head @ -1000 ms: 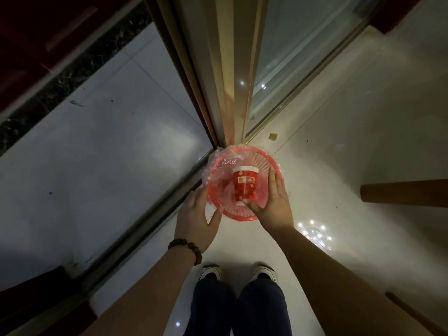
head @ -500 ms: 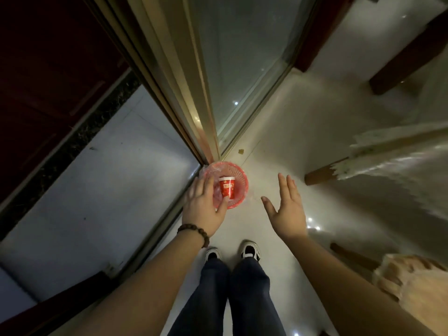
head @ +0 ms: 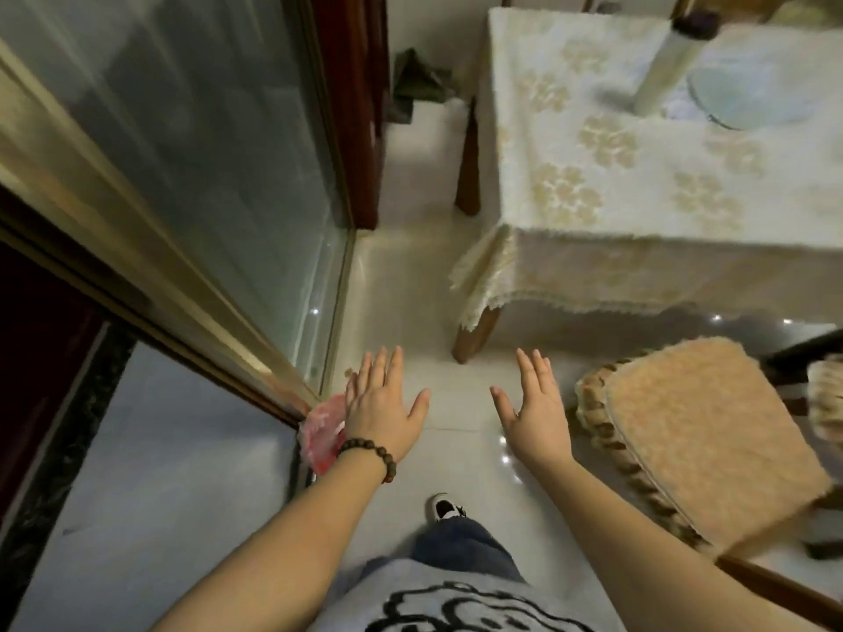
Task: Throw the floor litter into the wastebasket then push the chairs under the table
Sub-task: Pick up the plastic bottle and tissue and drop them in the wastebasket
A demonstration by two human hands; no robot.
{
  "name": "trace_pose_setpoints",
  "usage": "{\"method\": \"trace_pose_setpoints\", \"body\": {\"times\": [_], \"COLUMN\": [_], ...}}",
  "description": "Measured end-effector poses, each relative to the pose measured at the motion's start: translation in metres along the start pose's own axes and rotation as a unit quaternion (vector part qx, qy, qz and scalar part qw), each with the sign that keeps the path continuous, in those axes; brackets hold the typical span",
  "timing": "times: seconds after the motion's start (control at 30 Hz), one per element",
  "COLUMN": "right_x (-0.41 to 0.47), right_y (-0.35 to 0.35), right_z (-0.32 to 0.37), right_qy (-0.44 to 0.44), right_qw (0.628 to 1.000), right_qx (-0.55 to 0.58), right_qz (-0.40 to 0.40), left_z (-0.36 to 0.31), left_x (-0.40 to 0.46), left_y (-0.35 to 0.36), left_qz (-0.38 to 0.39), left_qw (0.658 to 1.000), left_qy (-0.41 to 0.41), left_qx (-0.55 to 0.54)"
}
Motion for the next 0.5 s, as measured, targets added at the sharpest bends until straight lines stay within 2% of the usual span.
{"method": "trace_pose_setpoints", "body": {"times": [0.13,0.23,0.5], "right_x": [-0.033,-0.071,-0.213], "right_y": [-0.015,-0.026,-0.039], "right_z": [-0.028,-0.064,-0.16], "right_qy": [0.061,0.139,0.335], "right_qw": [0.997,0.987,0.927], "right_qx": [0.015,0.02,0.05], "right_qz": [-0.037,-0.074,-0.16], "left_z": [-0.03,-0.059,-0.14], "left_x": [-0.007,-0.023,-0.097], "left_y": [0.016,0.037,0.121], "left_qz": [0.037,0.079,0.203], "left_qw": [0.997,0.989,0.935], "left_qy": [0.063,0.124,0.28], "left_qx": [0.017,0.036,0.082]}}
Point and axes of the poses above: each hand's wrist, its own x-axis towards the middle knuckle, its own y-axis out of the palm, z = x × y, the point moved 7 cm from there along x, towards the middle knuckle, and after that the axes turned 9 degrees about -x, right-handed, at the moved point
